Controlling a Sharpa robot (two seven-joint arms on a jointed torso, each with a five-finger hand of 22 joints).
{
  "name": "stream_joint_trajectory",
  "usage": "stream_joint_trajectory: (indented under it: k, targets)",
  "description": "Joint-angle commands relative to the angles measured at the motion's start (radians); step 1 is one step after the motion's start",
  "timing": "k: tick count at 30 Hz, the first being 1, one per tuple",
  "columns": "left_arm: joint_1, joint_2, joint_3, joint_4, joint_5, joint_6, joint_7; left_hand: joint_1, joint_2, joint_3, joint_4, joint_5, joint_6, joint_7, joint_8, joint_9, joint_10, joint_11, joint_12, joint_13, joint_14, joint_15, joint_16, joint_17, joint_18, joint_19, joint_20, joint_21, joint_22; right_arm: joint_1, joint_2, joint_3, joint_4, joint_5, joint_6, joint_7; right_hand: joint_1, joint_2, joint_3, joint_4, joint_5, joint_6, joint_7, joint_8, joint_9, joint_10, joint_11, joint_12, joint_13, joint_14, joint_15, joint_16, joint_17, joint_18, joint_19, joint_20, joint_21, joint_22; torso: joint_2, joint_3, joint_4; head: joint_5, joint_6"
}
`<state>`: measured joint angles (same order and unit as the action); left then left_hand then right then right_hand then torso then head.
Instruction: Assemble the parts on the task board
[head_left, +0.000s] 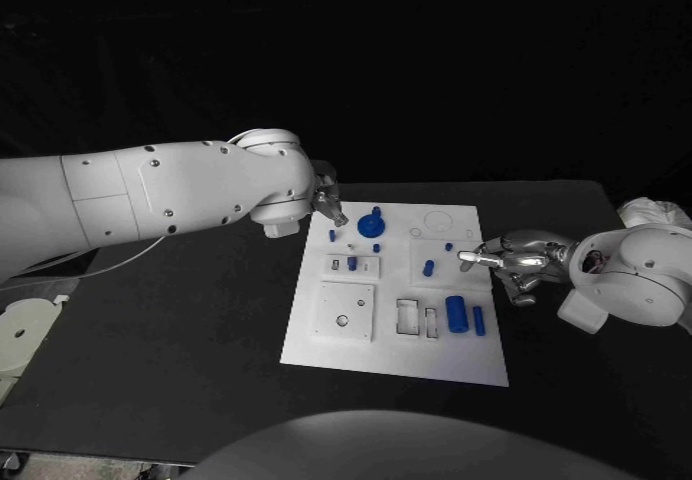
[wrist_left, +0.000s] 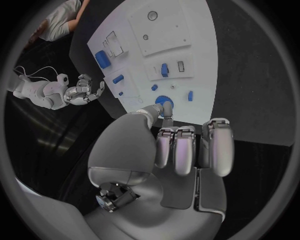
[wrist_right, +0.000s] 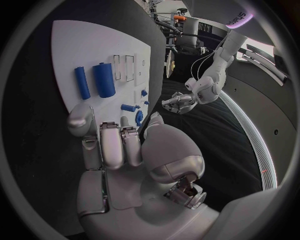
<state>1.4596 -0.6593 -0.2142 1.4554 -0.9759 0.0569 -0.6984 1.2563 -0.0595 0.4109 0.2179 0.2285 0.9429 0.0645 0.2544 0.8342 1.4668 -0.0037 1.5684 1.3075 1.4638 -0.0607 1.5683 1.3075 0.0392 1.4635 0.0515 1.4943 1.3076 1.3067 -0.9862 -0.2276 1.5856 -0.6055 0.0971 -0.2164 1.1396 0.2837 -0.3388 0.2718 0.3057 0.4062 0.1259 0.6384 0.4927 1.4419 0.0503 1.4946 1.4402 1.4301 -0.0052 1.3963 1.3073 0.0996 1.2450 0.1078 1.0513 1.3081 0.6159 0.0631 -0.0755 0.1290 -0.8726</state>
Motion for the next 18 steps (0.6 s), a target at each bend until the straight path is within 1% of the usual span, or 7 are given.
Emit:
stream_joint_trajectory:
  k: [1,3,6,8,13,16,18]
  targets:
    - [0.008,0.039,0.002,-0.068,0.156,0.292,-0.056,-0.008,-0.039,0.077,-0.005,-0.012,0.013,-0.002,-0.018,-0.017,0.104,-0.005,0.002,0.263,0.107,0.003,0.002,0.263,-0.014,0.045,-0.002,0.003,0.197,0.001,0.002,0.0,0.004,-0.003,0.004,0.01,0.005,-0.003,-0.001,0.007,0.0,0.0,0.002,0.002,0.0,0.017,-0.005,0.01,0.051,0.029,-0.003,0.028,0.13,0.005,0.024,-0.002,0.029,0.12,0.003,-0.0016,-0.0045,-0.001,0.0]
    - [0.011,0.066,0.003,-0.115,0.162,0.347,-0.062,-0.039,-0.069,0.146,-0.004,-0.022,0.025,0.006,-0.039,-0.034,0.104,-0.004,0.002,0.263,0.107,0.01,0.002,0.263,-0.013,0.044,0.005,0.001,0.197,0.002,0.003,0.0,0.007,-0.003,0.005,0.009,0.004,-0.004,-0.001,0.009,0.0,0.001,0.001,0.003,0.001,0.028,-0.006,0.016,0.057,0.048,-0.004,0.053,0.151,0.0,0.043,-0.003,0.055,0.129,0.008,-0.003,-0.0079,0.002,0.0]
    - [0.013,0.105,0.01,-0.186,0.161,0.404,-0.069,-0.071,-0.086,0.168,0.004,-0.033,0.033,0.006,-0.051,-0.042,0.104,0.001,0.002,0.263,0.107,0.008,0.002,0.263,-0.013,0.043,0.007,-0.001,0.197,0.002,0.004,0.0,0.009,-0.003,0.008,0.009,0.004,-0.005,-0.001,0.009,0.0,0.003,0.0,0.004,0.001,0.047,-0.007,0.028,0.071,0.081,-0.005,0.098,0.191,-0.007,0.066,-0.005,0.09,0.141,0.015,-0.0051,-0.0117,0.006,0.0]
    - [0.014,0.129,0.015,-0.229,0.161,0.427,-0.073,-0.093,-0.096,0.184,0.012,-0.043,0.034,0.009,-0.067,-0.056,0.104,0.003,0.002,0.263,0.107,0.009,0.002,0.263,-0.013,0.043,0.01,-0.001,0.198,0.003,0.004,0.0,0.009,-0.003,0.009,0.009,0.003,-0.005,-0.001,0.01,-0.001,0.004,0.0,0.005,0.0,0.057,-0.008,0.033,0.077,0.091,-0.005,0.112,0.204,-0.009,0.074,-0.005,0.103,0.144,0.019,-0.0062,-0.0132,0.008,0.0]
    - [0.014,0.186,0.023,-0.321,0.165,0.462,-0.079,-0.126,-0.11,0.204,0.018,-0.067,0.047,0.012,-0.09,-0.078,0.104,0.006,0.002,0.263,0.107,0.012,0.002,0.263,-0.013,0.043,0.011,-0.003,0.198,0.005,0.006,0.0,0.012,-0.003,0.007,0.018,-0.002,-0.005,-0.003,0.013,-0.003,0.006,0.0,0.006,0.0,0.076,-0.008,0.045,0.091,0.103,-0.005,0.128,0.218,-0.014,0.089,-0.006,0.128,0.151,0.03,-0.0076,-0.0174,0.015,0.0]
    - [0.014,0.206,0.025,-0.344,0.171,0.469,-0.079,-0.14,-0.11,0.21,0.024,-0.082,0.048,0.015,-0.101,-0.088,0.104,0.009,0.002,0.263,0.107,0.014,0.002,0.263,-0.012,0.041,0.013,-0.006,0.196,0.007,0.008,0.0,0.015,-0.003,0.005,0.026,-0.006,-0.005,-0.004,0.014,-0.004,0.01,0.0,0.007,0.0,0.093,-0.008,0.056,0.104,0.11,-0.005,0.137,0.227,-0.017,0.1,-0.006,0.145,0.156,0.034,-0.0076,-0.0201,0.017,0.0]
    - [0.013,0.217,0.025,-0.352,0.174,0.472,-0.08,-0.152,-0.111,0.212,0.032,-0.098,0.046,0.018,-0.111,-0.097,0.104,0.011,0.002,0.263,0.107,0.016,0.002,0.263,-0.011,0.039,0.014,-0.009,0.195,0.007,0.008,0.0,0.016,-0.002,0.005,0.031,-0.008,-0.004,-0.004,0.014,-0.004,0.012,0.0,0.008,0.0,0.099,-0.008,0.059,0.109,0.113,-0.005,0.141,0.23,-0.019,0.104,-0.006,0.153,0.158,0.037,-0.0076,-0.0201,0.017,0.0]
